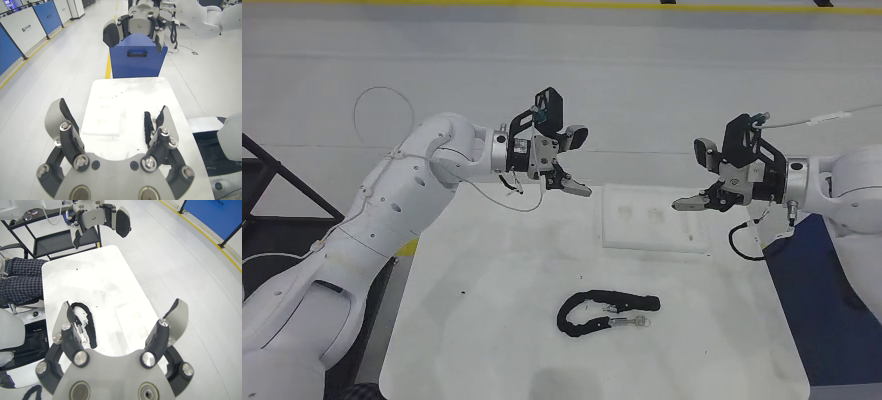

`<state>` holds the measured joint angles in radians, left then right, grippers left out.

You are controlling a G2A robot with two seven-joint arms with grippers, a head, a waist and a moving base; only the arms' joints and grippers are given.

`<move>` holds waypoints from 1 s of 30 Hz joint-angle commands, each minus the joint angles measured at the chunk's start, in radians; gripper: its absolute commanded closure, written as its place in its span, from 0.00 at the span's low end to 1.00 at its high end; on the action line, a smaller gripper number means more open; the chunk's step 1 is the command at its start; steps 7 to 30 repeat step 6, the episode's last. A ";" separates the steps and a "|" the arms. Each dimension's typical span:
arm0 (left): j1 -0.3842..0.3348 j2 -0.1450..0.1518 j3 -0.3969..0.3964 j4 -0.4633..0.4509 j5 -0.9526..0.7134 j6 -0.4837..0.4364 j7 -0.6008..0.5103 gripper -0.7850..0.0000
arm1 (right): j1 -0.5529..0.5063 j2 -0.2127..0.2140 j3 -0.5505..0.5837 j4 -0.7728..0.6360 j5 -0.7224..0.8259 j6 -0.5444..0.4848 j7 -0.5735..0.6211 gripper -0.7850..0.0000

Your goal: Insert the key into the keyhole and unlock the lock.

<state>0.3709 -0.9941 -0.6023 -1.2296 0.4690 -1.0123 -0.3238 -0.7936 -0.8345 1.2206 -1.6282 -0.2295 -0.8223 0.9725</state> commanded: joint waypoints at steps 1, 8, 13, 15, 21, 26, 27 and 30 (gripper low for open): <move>0.000 0.000 0.000 0.000 0.000 0.000 0.000 0.00 | 0.000 0.000 0.000 0.000 0.000 0.000 0.000 0.00; 0.000 -0.001 0.001 0.000 0.000 0.000 0.001 0.00 | -0.001 0.000 0.000 0.000 0.000 0.000 0.000 0.00; 0.000 -0.001 0.001 0.000 0.000 0.000 0.001 0.00 | -0.001 0.000 0.000 0.000 0.000 0.000 0.000 0.00; 0.000 -0.001 0.001 0.000 0.000 0.000 0.001 0.00 | -0.001 0.000 0.000 0.000 0.000 0.000 0.000 0.00; 0.000 -0.001 0.001 0.000 0.000 0.000 0.001 0.00 | -0.001 0.000 0.000 0.000 0.000 0.000 0.000 0.00; 0.000 -0.001 0.001 0.000 0.000 0.000 0.001 0.00 | -0.001 0.000 0.000 0.000 0.000 0.000 0.000 0.00; 0.000 -0.001 0.001 0.000 0.000 0.000 0.001 0.00 | -0.001 0.000 0.000 0.000 0.000 0.000 0.000 0.00; 0.000 -0.001 0.001 0.000 0.000 0.000 0.001 0.00 | -0.001 0.000 0.000 0.000 0.000 0.000 0.000 0.00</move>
